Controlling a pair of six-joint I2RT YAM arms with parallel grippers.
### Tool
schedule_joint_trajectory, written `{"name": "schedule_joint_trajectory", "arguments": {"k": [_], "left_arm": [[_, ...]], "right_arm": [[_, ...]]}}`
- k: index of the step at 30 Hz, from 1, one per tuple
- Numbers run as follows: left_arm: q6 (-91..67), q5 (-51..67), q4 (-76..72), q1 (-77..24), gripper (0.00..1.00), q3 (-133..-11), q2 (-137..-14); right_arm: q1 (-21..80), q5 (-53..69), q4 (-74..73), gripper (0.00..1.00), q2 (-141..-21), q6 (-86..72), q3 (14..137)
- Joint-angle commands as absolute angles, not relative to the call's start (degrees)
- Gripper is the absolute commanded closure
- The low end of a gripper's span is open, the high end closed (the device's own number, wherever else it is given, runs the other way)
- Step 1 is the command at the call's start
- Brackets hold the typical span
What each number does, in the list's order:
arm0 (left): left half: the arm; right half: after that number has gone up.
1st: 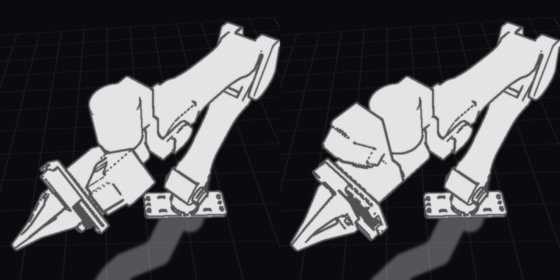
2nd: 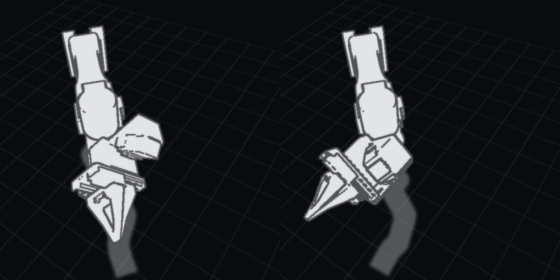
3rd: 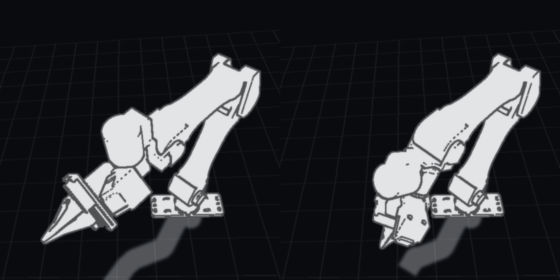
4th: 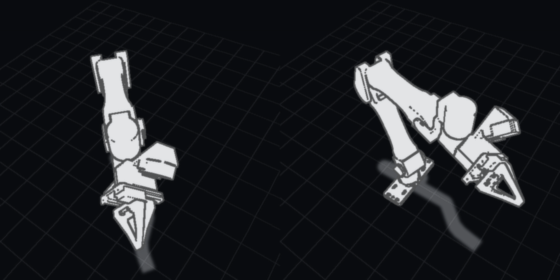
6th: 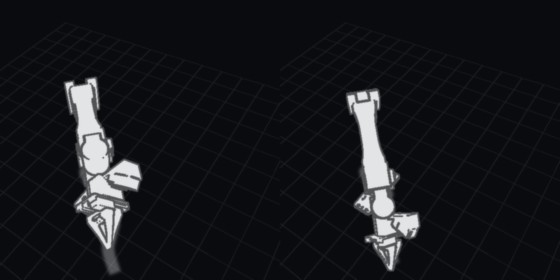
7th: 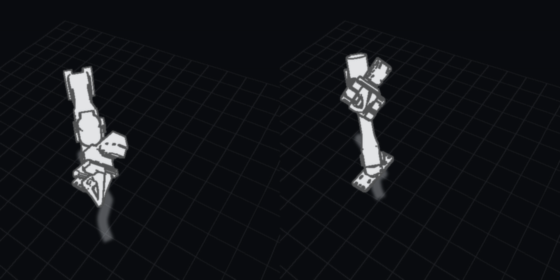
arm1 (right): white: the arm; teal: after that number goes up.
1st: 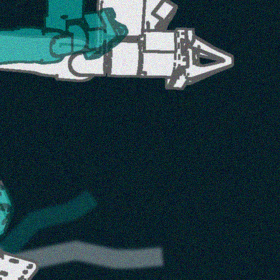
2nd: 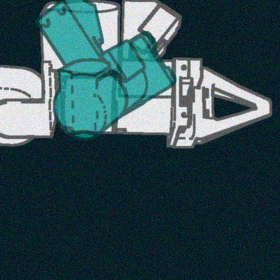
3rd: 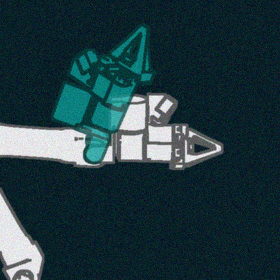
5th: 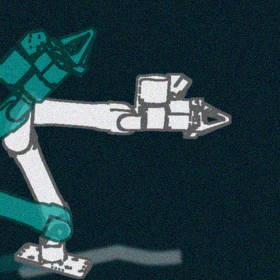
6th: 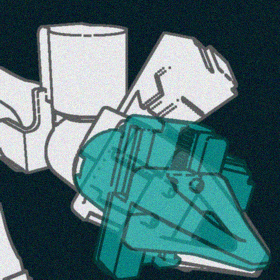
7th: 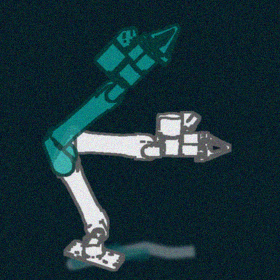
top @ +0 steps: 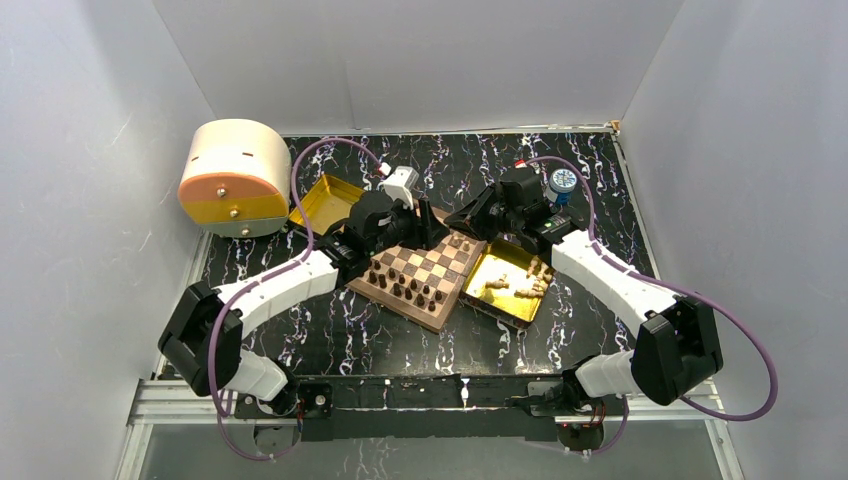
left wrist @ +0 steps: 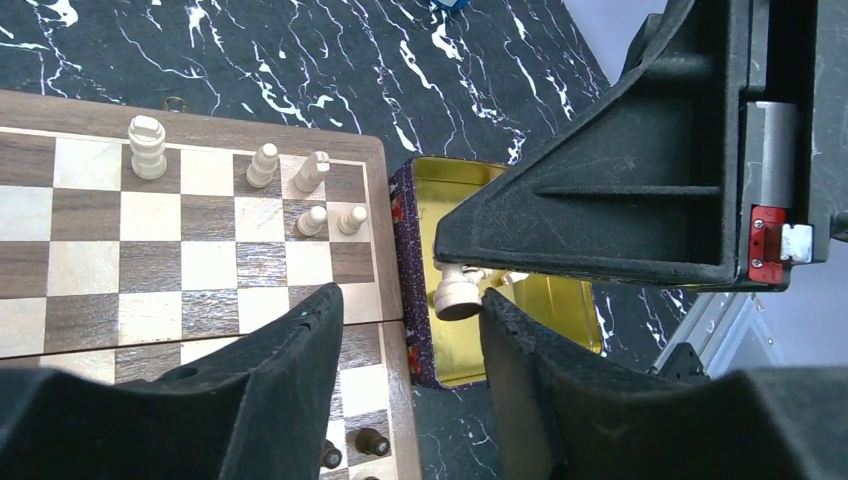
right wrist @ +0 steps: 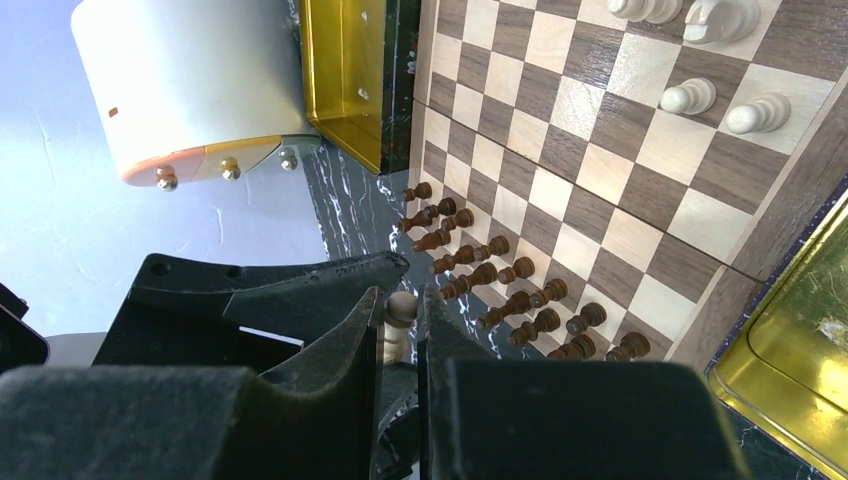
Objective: Set up the chess pieces on the board
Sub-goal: Place the chess piece on the chessboard.
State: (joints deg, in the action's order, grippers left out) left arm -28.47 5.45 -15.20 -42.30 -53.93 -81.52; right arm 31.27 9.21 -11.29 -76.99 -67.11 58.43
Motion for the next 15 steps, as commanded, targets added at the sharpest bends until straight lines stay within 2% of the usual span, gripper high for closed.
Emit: {"name": "schedule_joint_trajectory", "arguments": {"k": [1,6,8,15], "left_arm": [[-26.98,4.22,-17.67,-42.94,0.55,-55.88,-81.22],[-24.51,5.46,-17.91,-42.99,0.88,-55.28,-80.04],[-23.25,6.07,-17.10,-43.00,0.98,-54.84,-78.86],[-14.87,12.66,-17.24,-42.94,1.00,-50.95,-72.94]], "right_arm": [[31.73,9.94,-7.48,0.98,-76.58,-67.31,60.28],[31.68,12.00,-4.74,0.95,-75.97,-63.98,58.54],[31.73,14.32,-2.70,0.93,-75.29,-60.54,57.30],[31.47,25.47,6.37,0.88,-67.85,-49.20,50.21]]}}
